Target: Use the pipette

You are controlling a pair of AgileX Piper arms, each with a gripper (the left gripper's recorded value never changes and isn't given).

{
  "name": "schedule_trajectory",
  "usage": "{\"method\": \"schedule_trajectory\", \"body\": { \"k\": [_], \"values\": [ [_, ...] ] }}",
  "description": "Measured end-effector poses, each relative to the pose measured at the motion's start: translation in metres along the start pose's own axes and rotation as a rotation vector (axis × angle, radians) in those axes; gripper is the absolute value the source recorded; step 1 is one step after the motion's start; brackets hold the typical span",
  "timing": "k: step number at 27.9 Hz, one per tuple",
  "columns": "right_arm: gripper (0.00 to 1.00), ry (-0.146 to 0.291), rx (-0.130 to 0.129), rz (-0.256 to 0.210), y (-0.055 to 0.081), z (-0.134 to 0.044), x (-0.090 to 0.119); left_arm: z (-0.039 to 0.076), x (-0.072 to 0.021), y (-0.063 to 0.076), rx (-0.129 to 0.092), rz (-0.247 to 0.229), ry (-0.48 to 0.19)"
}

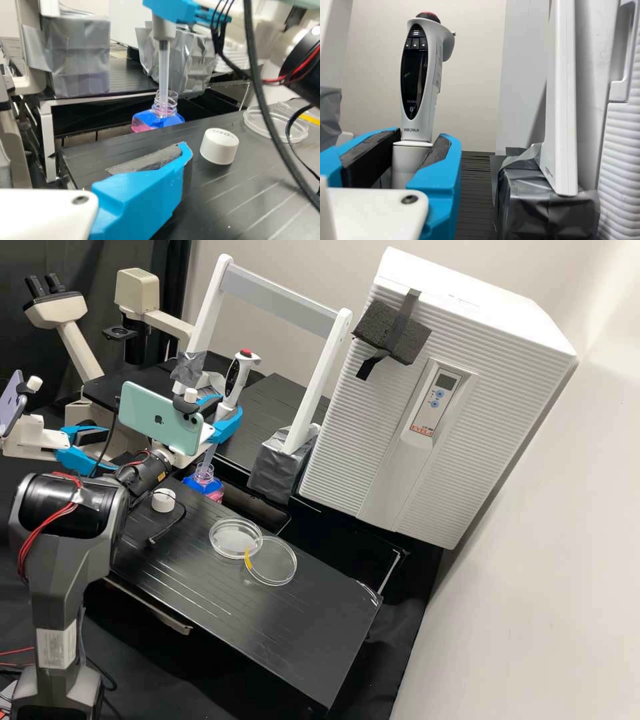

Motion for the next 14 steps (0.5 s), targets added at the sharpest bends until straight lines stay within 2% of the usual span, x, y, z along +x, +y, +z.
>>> {"method": "schedule_trajectory", "body": {
  "k": [3, 7, 14],
  "values": [
    [0.0, 0.019, 0.018, 0.027, 0.012, -0.007, -0.002, 0.001, 0.0, 0.001, 0.0, 0.01, -0.009],
    [0.0, 0.059, 0.055, 0.083, 0.033, -0.021, -0.003, 0.002, -0.0006, 0.001, -0.001, 0.025, -0.025],
    [0.0, 0.125, 0.119, 0.194, 0.077, -0.043, -0.011, 0.002, -0.0036, -0.004, -0.009, 0.017, -0.027]
  ]
}}
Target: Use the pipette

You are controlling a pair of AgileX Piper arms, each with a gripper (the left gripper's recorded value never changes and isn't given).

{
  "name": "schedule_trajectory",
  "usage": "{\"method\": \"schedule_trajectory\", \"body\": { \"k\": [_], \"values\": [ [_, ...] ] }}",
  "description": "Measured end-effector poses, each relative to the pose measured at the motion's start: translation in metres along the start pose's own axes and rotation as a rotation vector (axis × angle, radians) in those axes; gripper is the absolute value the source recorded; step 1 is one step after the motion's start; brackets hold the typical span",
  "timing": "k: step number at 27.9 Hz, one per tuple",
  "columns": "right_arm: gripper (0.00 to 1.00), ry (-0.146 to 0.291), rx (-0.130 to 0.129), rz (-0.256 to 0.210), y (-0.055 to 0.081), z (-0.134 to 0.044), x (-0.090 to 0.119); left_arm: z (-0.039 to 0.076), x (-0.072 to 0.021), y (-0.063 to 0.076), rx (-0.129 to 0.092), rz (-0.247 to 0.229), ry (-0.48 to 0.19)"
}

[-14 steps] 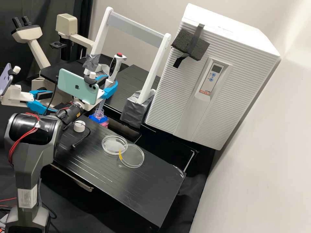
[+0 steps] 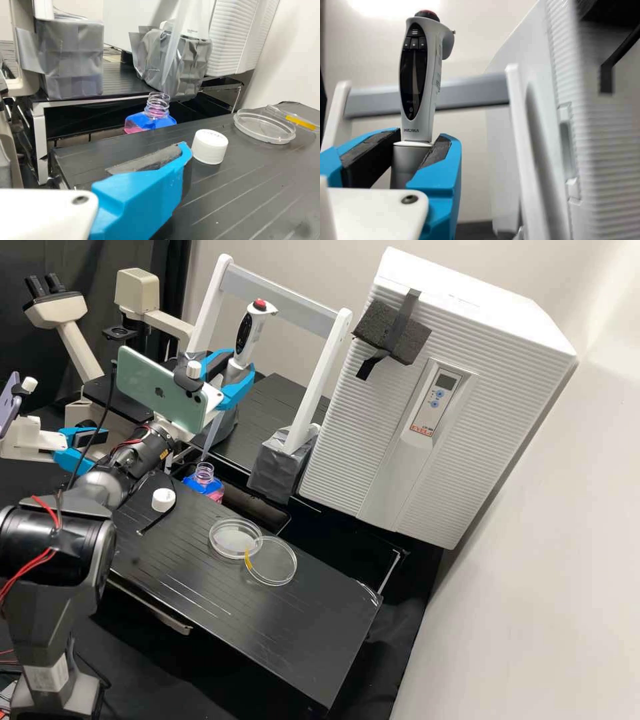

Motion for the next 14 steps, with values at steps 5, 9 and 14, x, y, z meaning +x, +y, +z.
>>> {"method": "schedule_trajectory", "body": {
  "k": [5, 9, 14],
  "values": [
    [0.0, 0.02, -0.007, 0.035, 0.033, -0.004, -0.006, 0.003, 0.0007, -0.001, 0.006, -0.005, -0.017],
    [0.0, 0.046, -0.063, 0.019, 0.05, -0.002, -0.015, 0.007, 0.0014, -0.003, 0.023, -0.021, -0.039],
    [0.0, 0.046, -0.132, -0.006, 0.068, 0.005, -0.031, 0.014, 0.0032, -0.002, 0.028, -0.001, -0.079]
  ]
}}
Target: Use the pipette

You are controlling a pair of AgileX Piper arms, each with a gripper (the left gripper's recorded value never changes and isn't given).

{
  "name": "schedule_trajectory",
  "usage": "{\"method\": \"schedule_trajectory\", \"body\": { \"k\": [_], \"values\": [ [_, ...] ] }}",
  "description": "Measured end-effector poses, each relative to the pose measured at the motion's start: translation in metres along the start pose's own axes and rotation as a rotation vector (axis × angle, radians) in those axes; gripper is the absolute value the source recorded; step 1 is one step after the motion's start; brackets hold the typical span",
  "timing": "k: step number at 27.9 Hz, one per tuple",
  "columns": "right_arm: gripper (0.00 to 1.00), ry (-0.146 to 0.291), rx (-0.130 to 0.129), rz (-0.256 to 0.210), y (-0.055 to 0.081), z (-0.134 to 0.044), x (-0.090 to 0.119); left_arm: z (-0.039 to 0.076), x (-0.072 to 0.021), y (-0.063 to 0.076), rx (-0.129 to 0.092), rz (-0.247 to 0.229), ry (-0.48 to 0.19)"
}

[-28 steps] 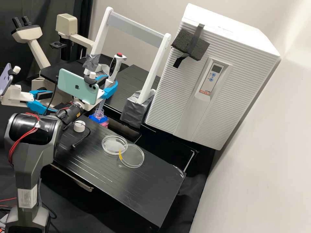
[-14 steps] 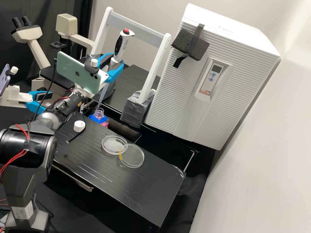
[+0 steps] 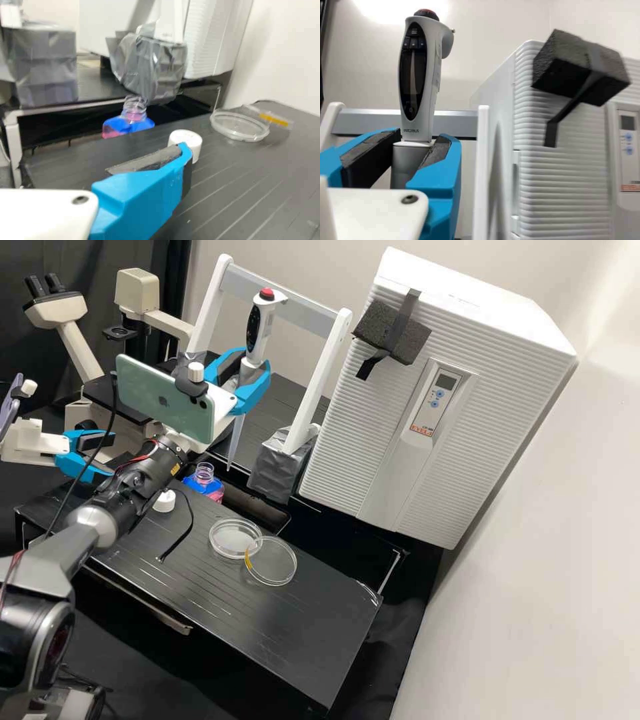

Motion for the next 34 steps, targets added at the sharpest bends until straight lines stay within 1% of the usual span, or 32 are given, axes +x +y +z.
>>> {"method": "schedule_trajectory", "body": {
  "k": [4, 6, 8, 10, 13, 15, 17, 18, 19, 20, 21, 23, 26, 28, 29, 34],
  "values": [
    [0.0, -0.026, -0.017, 0.007, 0.01, 0.007, -0.01, 0.006, 0.001, -0.001, 0.021, -0.004, -0.041],
    [0.0, -0.036, -0.024, 0.004, 0.012, 0.009, -0.014, 0.007, 0.0009, -0.001, 0.03, -0.007, -0.052],
    [0.0, -0.047, -0.033, -0.002, 0.015, 0.011, -0.018, 0.008, 0.0009, -0.001, 0.037, -0.008, -0.064],
    [0.0, -0.057, -0.037, -0.011, 0.017, 0.013, -0.021, 0.008, 0.0009, -0.001, 0.038, -0.008, -0.067],
    [0.0, -0.073, -0.07, -0.033, 0.016, 0.015, -0.025, 0.009, 0.002, -0.001, 0.05, -0.016, -0.082],
    [0.0, -0.078, -0.097, -0.047, 0.016, 0.016, -0.026, 0.01, 0.0028, 0.0, 0.043, -0.019, -0.092],
    [0.0, -0.086, -0.13, -0.072, 0.014, 0.017, -0.028, 0.01, 0.0041, 0.001, 0.05, -0.017, -0.098],
    [0.0, -0.09, -0.153, -0.081, 0.013, 0.018, -0.029, 0.011, 0.0042, 0.002, 0.05, -0.015, -0.099],
    [0.0, -0.095, -0.165, -0.087, 0.013, 0.018, -0.03, 0.011, 0.0042, 0.002, 0.048, -0.015, -0.099],
    [0.0, -0.101, -0.17, -0.091, 0.014, 0.019, -0.031, 0.01, 0.0044, 0.001, 0.046, -0.017, -0.099],
    [0.0, -0.106, -0.174, -0.095, 0.014, 0.019, -0.031, 0.01, 0.0046, 0.001, 0.041, -0.016, -0.101],
    [0.0, -0.12, -0.177, -0.087, 0.015, 0.019, -0.032, 0.01, 0.005, 0.0, 0.039, -0.019, -0.116],
    [0.0, -0.138, -0.174, -0.078, 0.017, 0.02, -0.032, 0.01, 0.0047, -0.002, 0.051, -0.032, -0.126],
    [0.0, -0.148, -0.159, -0.076, 0.017, 0.02, -0.033, 0.009, 0.0049, -0.003, 0.054, -0.037, -0.129],
    [0.0, -0.151, -0.155, -0.075, 0.018, 0.02, -0.033, 0.008, 0.0043, -0.002, 0.061, -0.038, -0.136],
    [0.0, -0.151, -0.154, -0.075, 0.018, 0.02, -0.033, 0.006, 0.0037, -0.001, 0.061, -0.03, -0.136]
  ]
}}
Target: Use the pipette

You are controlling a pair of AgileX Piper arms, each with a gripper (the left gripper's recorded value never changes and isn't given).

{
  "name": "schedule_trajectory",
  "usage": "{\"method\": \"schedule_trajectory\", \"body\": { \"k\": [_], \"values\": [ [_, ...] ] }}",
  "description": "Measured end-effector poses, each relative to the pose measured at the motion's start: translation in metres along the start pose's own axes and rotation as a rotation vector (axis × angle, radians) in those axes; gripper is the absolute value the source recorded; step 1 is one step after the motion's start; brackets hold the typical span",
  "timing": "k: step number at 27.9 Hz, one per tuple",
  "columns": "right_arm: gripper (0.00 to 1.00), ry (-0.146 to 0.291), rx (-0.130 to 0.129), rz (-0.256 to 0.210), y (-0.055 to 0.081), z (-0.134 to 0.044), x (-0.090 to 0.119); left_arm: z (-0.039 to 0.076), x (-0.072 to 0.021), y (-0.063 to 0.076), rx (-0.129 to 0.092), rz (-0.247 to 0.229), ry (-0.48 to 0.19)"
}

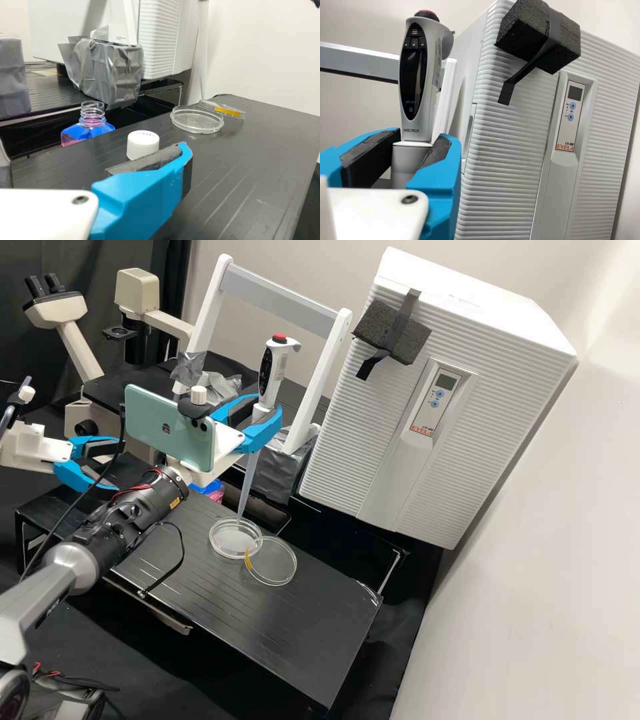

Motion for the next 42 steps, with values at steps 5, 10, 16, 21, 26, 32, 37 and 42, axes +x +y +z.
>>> {"method": "schedule_trajectory", "body": {
  "k": [5, 10, 16, 21, 26, 32, 37, 42],
  "values": [
    [0.0, -0.002, -0.001, 0.001, 0.0, 0.0, 0.0, 0.0, 0.0, 0.0, 0.001, -0.001, -0.001],
    [0.0, -0.011, 0.022, 0.006, 0.001, 0.002, 0.001, -0.004, -0.002, 0.001, 0.0, 0.005, 0.016],
    [0.0, 0.002, 0.088, -0.01, -0.004, 0.003, 0.004, -0.006, -0.005, 0.016, -0.02, 0.055, 0.026],
    [0.0, 0.064, 0.133, -0.038, 0.0, -0.024, 0.035, -0.009, -0.0078, 0.044, -0.034, 0.164, 0.051],
    [0.0, 0.152, 0.137, -0.004, 0.011, -0.061, 0.071, -0.012, -0.0084, 0.06, -0.034, 0.217, 0.061],
    [0.0, 0.191, 0.164, 0.005, 0.016, -0.083, 0.1, -0.016, -0.0081, 0.067, -0.055, 0.246, 0.073],
    [0.0, 0.181, 0.194, -0.117, -0.001, -0.094, 0.127, -0.018, -0.0065, 0.071, -0.051, 0.249, 0.084],
    [0.0, 0.142, 0.182, -0.244, -0.018, -0.092, 0.148, -0.023, -0.0063, 0.08, -0.047, 0.258, 0.113]
  ]
}}
